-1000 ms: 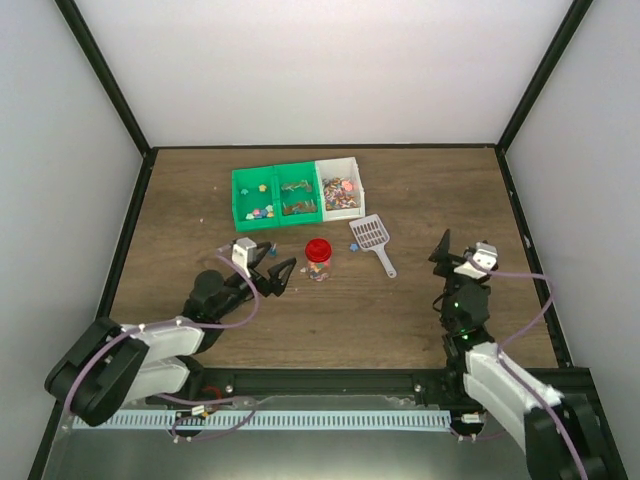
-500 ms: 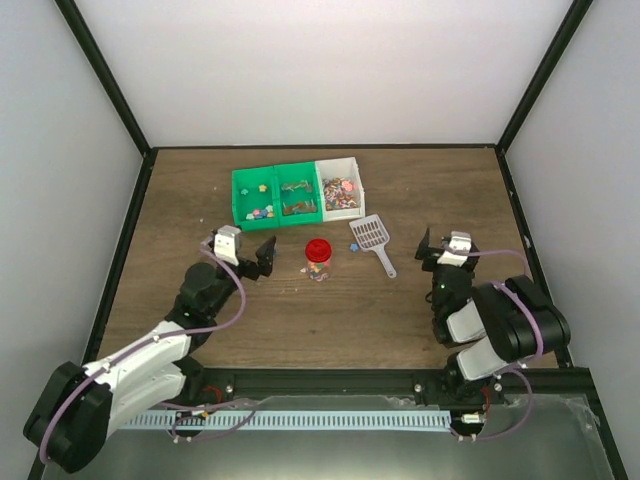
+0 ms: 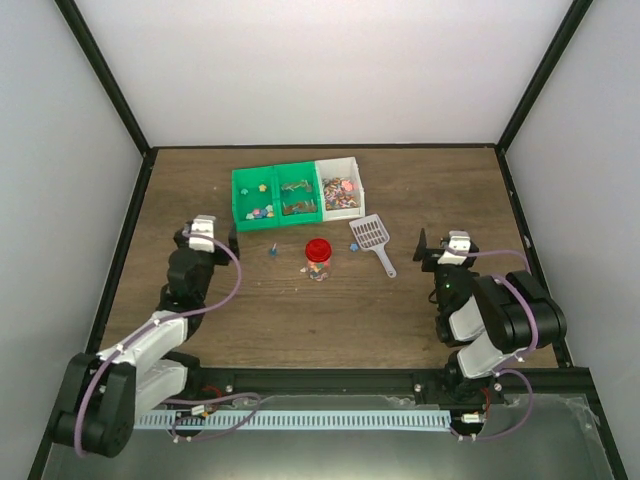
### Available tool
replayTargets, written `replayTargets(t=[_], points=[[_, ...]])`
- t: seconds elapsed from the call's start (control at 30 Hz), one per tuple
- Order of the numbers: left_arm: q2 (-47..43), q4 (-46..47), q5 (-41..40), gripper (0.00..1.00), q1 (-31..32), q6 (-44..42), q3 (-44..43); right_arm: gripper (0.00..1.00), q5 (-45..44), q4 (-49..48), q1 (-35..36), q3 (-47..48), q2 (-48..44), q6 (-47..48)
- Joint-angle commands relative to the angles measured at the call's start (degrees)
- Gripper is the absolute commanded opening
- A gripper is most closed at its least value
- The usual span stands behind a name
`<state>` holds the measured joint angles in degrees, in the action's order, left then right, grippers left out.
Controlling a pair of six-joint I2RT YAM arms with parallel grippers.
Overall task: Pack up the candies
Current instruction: Reset both arms
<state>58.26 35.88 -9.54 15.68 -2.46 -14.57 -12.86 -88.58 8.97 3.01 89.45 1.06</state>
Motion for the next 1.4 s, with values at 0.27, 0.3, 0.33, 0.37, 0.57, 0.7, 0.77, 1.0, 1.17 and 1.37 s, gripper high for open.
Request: replayTargets(t=[0.27, 0.3, 0.33, 0.37, 0.57, 0.7, 0.77, 1.0, 1.17, 1.37], points=[[20.14, 19.79, 3.83, 1.0, -13.42, -0.11, -1.51, 1.0, 0.91, -6.0, -0.54, 0.09, -0.16, 0.96], [20.66, 20.77, 4.25, 1.0, -14.0, 0.13, -1.56, 1.0, 0.91, -6.0, -0.56, 0.08, -0.15, 0.98], [21.18, 20.77, 4.82, 1.0, -14.41, 0.04, -1.98, 1.0, 0.91, -5.87, -0.54, 0.12, -0.15, 0.96], [21.74, 19.71, 5.14, 1.0, -14.52, -0.05, -2.86, 1.0, 0.91, -5.9, -0.54, 0.08, -0.15, 0.96], [29.93, 28.36, 5.3, 1.0, -16.05, 1.87, -2.3, 1.0, 0.91, -6.18, -0.54, 0.03, -0.15, 0.96], [30.45, 30.16, 9.78, 1.0, -16.74, 0.58, -1.66, 1.0, 0.94, -6.17, -0.53, 0.01, -0.16, 0.9], [31.22, 34.41, 11.04, 1.0, -16.74, 0.2, -0.31, 1.0, 0.83, -5.78, -0.55, 0.24, -0.15, 0.87], [30.6, 38.49, 10.72, 1.0, -16.66, 0.18, 2.34, 1.0, 3.27, -1.36, -0.62, 2.01, -0.72, 1.6], [31.08, 31.86, 9.69, 1.0, -16.73, 0.77, -1.43, 1.0, 3.21, -1.63, -0.62, 2.0, -0.59, 1.66], [31.04, 31.57, 9.29, 1.0, -16.79, 0.98, -1.51, 1.0, 3.29, -1.43, -0.62, 2.11, -0.59, 1.66]])
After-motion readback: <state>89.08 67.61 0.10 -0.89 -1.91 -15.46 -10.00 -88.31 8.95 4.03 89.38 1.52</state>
